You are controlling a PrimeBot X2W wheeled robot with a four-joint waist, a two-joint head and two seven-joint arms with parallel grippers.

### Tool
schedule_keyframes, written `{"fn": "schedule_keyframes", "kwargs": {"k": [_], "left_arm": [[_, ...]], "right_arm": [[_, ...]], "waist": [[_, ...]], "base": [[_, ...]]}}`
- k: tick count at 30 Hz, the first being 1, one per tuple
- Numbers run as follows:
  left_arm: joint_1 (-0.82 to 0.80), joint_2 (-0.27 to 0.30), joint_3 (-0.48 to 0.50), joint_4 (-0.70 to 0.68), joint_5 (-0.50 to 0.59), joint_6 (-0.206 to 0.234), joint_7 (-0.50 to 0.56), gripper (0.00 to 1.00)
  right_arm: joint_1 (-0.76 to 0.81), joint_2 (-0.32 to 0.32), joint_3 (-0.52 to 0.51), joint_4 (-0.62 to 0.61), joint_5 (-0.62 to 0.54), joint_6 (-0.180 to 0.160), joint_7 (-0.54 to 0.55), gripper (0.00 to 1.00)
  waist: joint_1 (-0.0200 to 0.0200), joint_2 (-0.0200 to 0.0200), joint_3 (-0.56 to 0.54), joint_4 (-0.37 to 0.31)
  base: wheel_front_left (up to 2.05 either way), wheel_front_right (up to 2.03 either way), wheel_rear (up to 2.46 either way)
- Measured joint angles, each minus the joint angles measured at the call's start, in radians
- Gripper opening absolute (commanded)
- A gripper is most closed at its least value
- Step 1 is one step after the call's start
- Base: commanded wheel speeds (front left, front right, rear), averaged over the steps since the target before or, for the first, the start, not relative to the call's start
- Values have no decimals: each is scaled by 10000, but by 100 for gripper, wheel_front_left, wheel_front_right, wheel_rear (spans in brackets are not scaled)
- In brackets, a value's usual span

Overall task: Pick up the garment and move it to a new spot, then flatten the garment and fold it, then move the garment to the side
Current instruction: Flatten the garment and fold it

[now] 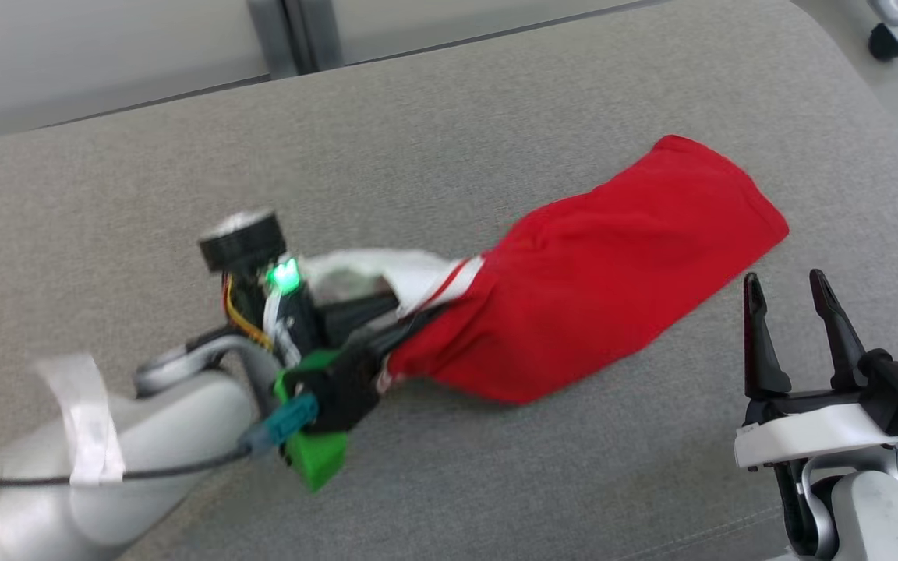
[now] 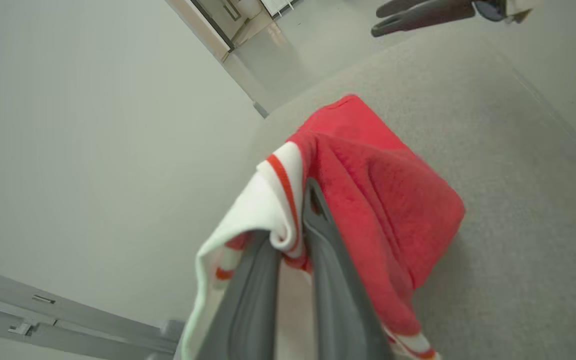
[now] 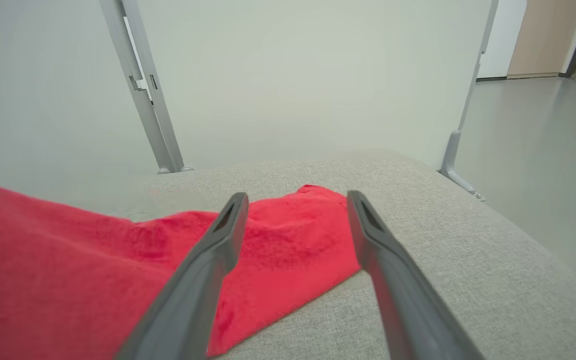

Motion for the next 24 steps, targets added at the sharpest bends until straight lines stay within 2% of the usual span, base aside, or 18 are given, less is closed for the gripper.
{"fn": "schedule_keyframes", "kwargs": {"k": [3,10,15,17,19,22,23,24], "left_arm": [[1612,625,-2,88,412,15,0,0],[3249,1319,936,1183,113,568,0,0],[3539,1024,2439,1110,10,1593,0,0],[3809,882,2821,872,276,1818,-2,0],[4247,769,2964,936,207,1676,-2,0],[5116,539,2986,2121,-633,1058,-8,0],[5317,495,2947,2746,-880,849,12,8],[5386,399,2984,3058,-1147,729,54,27]], "right_arm": [[-48,4,-15,-31,-107,0,0,100],[63,2,-71,-40,-222,0,0,100],[243,-4,-121,15,-299,0,0,100],[244,2,-73,44,-309,0,0,100],[243,6,-35,63,-311,0,0,100],[243,0,-40,61,-345,0,0,100],[248,0,-29,61,-382,0,0,100],[256,4,-17,61,-383,0,0,100]], "waist": [[0,0,89,412],[0,0,163,1066],[0,0,105,1393],[0,0,57,1497],[0,0,-15,1542],[0,0,-123,1598],[0,0,-173,1621],[0,1,-208,1634]], "base": [[0,0,0],[0,0,0],[0,0,0],[0,0,0],[0,0,0],[0,0,0],[0,0,0],[0,0,0]]}}
